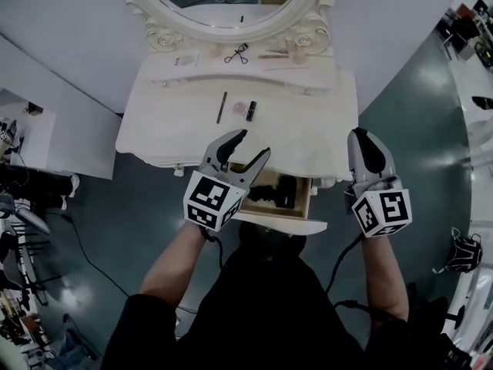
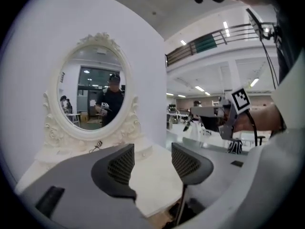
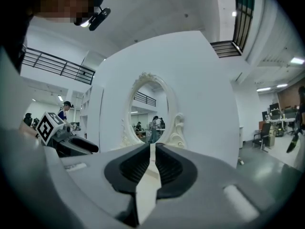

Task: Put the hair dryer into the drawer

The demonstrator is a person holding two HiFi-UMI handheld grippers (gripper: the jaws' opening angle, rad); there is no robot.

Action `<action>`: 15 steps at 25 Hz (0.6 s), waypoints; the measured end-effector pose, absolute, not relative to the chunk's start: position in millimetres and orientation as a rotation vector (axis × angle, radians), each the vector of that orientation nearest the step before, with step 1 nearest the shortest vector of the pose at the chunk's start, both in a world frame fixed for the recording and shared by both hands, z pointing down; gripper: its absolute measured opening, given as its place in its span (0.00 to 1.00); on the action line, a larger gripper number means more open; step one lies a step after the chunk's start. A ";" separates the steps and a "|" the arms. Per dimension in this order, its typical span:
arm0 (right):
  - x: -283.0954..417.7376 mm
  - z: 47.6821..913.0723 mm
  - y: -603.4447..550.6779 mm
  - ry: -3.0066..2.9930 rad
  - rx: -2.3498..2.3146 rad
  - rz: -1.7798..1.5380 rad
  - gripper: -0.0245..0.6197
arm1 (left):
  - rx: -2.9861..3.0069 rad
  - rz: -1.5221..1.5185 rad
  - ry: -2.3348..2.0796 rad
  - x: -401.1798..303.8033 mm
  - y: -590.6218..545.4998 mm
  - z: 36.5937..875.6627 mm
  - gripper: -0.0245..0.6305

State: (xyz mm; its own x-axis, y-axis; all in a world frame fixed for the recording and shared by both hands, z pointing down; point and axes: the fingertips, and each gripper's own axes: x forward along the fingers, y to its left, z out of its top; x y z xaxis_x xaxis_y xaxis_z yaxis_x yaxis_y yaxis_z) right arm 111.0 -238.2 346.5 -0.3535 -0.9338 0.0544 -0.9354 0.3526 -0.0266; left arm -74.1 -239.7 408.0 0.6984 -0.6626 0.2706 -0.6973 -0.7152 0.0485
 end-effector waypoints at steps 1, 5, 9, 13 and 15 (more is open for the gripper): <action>108.2 341.1 -237.7 -2.571 1.774 0.079 0.09 | 2.739 0.287 -1.147 -77.2 -241.6 395.0 0.40; 96.4 318.0 -232.7 -2.611 1.792 0.063 0.09 | 2.713 0.122 -1.287 -91.1 -245.2 350.4 0.34; 90.7 293.6 -223.3 -2.622 1.837 0.050 0.05 | 2.696 -0.010 -1.416 -105.4 -240.6 312.1 0.09; 85.7 276.9 -212.1 -2.649 1.858 0.040 0.05 | 2.717 -0.066 -1.456 -110.7 -231.3 293.1 0.07; 83.5 269.9 -205.7 -2.664 1.851 0.022 0.05 | 2.726 -0.086 -1.477 -113.2 -228.2 287.3 0.07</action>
State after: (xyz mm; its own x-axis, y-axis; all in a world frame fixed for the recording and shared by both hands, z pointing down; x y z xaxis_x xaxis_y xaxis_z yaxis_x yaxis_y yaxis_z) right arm 83.5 -205.7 269.9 -0.3452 -0.9354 -0.0759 -0.9341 0.3503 -0.0693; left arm -113.2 -228.2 287.3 0.5451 -0.8378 -0.0296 -0.8356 -0.5458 0.0618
